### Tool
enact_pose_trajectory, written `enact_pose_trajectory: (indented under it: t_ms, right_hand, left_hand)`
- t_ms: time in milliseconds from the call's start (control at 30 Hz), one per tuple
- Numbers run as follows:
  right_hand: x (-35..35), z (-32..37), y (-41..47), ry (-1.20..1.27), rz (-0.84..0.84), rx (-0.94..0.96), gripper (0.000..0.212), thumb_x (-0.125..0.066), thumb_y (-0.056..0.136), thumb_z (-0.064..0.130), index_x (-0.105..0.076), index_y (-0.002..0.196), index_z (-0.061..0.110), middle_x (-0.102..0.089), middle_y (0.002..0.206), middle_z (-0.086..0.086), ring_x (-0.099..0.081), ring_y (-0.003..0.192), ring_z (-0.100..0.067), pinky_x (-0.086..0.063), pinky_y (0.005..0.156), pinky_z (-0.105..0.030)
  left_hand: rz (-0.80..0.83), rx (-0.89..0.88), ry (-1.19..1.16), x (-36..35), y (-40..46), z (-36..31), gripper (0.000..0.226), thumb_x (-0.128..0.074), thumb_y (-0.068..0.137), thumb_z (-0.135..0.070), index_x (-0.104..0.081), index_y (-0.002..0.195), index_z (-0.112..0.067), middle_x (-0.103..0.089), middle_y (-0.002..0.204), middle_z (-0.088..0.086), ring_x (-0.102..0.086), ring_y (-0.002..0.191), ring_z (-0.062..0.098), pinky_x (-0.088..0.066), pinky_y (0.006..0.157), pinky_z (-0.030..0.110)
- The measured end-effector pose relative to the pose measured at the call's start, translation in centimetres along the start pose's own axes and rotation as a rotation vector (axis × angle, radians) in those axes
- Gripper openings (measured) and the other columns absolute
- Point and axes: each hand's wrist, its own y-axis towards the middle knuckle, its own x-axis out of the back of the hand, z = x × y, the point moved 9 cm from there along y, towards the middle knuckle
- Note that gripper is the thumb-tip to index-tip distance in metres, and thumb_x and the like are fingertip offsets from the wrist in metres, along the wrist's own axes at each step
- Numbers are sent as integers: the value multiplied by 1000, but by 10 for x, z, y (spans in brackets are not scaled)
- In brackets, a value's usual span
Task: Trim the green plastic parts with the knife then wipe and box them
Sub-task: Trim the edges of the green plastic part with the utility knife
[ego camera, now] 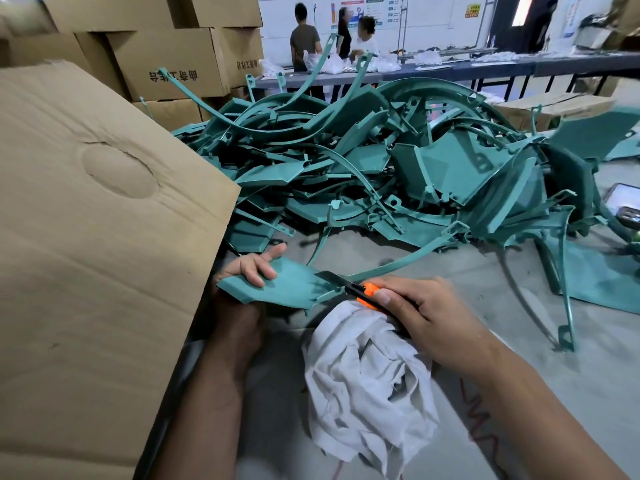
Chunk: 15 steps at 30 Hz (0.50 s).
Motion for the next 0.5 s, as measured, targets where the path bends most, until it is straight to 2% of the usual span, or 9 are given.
enact_pose_trajectory:
  t_ms: [33,67,133,167,267,333,400,433,500]
  right_hand:
    - [0,0,-1,24,8,-9,46,-40,109,52,-72,110,19,-75,91,0,-69,82,-24,-52,74,-46]
    - [0,-1,-1,45,11,-24,43,-41,108,51,-73,112,22,-75,93,1,-69,84,-23,-53,76,-46]
    - [1,-3,0,44,-16,-53,37,-42,108,48,-73,113,29,-74,89,2,-67,79,-21,-53,74,-49]
    - [2,-3,0,20,-33,-58,36,-42,107,48,-73,112,30,-73,85,2,-65,74,-20,-52,70,-49]
    - [0,-1,0,-21,-9,-45,42,-41,107,49,-73,107,22,-72,81,0,-65,71,-20,-51,67,-48]
    - [-1,0,-1,9,17,-29,43,-42,108,47,-74,105,18,-75,86,0,-68,76,-22,-52,71,-45]
    - [3,-2,-1,76,-10,-45,36,-46,110,42,-77,109,22,-77,90,3,-70,79,-19,-54,72,-41]
    - [6,-4,-1,99,-43,-55,32,-48,110,39,-77,110,25,-76,87,3,-69,75,-18,-53,68,-41]
    - [10,-4,-2,97,-112,-49,32,-47,111,40,-75,106,26,-71,78,3,-61,63,-17,-49,59,-40]
  left_hand:
    - [-20,2,22,0,1,-2,5,-77,79,-46,-78,81,-41,-75,88,-23,-69,106,-3,-44,109,26]
    - [-45,16,36,1,4,-2,17,-85,68,-52,-77,73,-38,-75,81,-19,-71,102,-1,-45,108,29]
    - [-131,19,0,9,1,1,36,-98,46,-51,-74,58,-27,-71,66,-9,-74,92,8,-47,106,37]
    - [-153,13,-9,11,-1,4,40,-100,42,-49,-72,53,-24,-69,62,-6,-74,90,12,-47,106,39]
    - [-168,73,16,11,-1,8,31,-95,53,-44,-70,50,-26,-70,62,-8,-74,90,7,-45,106,39]
    - [-173,95,24,14,-1,9,18,-87,62,-30,-72,52,-30,-72,63,-12,-73,91,2,-44,106,38]
    - [-141,75,40,10,-1,0,15,-85,64,-46,-76,60,-34,-74,70,-16,-72,95,0,-46,106,31]
    - [-166,82,65,13,-3,1,21,-83,68,-53,-76,63,-34,-75,75,-16,-72,96,0,-47,105,28]
    - [-216,97,94,20,-8,5,24,-80,74,-56,-75,66,-34,-74,77,-16,-71,98,2,-48,105,28]
